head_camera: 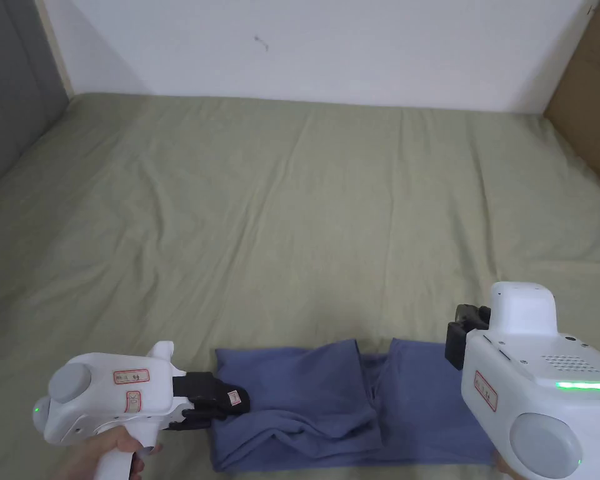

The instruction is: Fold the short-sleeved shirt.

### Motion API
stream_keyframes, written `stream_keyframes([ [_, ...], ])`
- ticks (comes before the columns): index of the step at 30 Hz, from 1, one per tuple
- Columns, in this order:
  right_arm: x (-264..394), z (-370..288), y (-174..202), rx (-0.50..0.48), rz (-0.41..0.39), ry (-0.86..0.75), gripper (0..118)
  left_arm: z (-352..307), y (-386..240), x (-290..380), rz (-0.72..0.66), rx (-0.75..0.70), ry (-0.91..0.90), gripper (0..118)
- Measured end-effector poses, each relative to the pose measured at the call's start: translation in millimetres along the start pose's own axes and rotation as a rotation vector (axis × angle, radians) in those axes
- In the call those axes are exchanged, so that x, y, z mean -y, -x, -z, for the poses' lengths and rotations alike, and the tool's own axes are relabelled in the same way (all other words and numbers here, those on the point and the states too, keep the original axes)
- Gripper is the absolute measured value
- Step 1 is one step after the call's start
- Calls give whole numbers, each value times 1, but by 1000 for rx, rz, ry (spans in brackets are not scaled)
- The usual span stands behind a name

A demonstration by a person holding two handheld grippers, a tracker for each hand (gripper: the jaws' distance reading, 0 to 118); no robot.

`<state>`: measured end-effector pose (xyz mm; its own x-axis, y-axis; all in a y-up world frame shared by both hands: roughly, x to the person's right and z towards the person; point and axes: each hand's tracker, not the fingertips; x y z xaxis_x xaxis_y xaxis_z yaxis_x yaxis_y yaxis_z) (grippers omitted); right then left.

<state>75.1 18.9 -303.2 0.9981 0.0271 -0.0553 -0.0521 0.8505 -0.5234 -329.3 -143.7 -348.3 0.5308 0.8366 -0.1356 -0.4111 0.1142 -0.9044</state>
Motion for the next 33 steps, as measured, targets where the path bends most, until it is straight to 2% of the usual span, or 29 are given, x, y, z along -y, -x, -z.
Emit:
stream_keyframes([
  [3, 2, -1, -2, 0, 10, 7, 2, -14, -5, -1, 35, -15, -1, 4],
  [7, 3, -1, -2, 5, -5, 7, 2, -60, -12, 0, 108, -104, -43, 4],
  [8, 4, 0, -2, 5, -2, 10, 2, -72, -12, 1, 107, -122, -56, 4],
  [9, 4, 0, -3, 0, 7, 12, 2, -85, -13, 5, 39, -94, -32, 4],
  [12, 6, 0, -3, -13, 18, 16, 2, -118, -5, -4, 28, -169, -61, 4],
  [13, 6, 0, -2, -17, 15, 15, 2, -126, -5, -5, 12, -232, -81, 4],
  [16, 9, -1, -2, -16, 0, 13, 2, -136, -19, -3, 13, -224, -103, 4],
  [20, 11, -3, -8, -25, 21, 11, 2, -131, -60, -1, 77, -203, -135, 4],
  [22, 11, -5, -12, -23, 26, 7, 2, -125, -88, -1, 97, -276, -182, 4],
  [26, 13, -10, -25, -9, 30, -6, 2, -106, -149, 2, 147, -228, -175, 4],
  [31, 17, -15, -49, 14, 85, -16, 2, -46, -215, 11, 318, -263, -101, 4],
  [33, 20, -19, -58, 23, 95, -21, 2, -14, -226, 13, 315, -233, -63, 4],
])
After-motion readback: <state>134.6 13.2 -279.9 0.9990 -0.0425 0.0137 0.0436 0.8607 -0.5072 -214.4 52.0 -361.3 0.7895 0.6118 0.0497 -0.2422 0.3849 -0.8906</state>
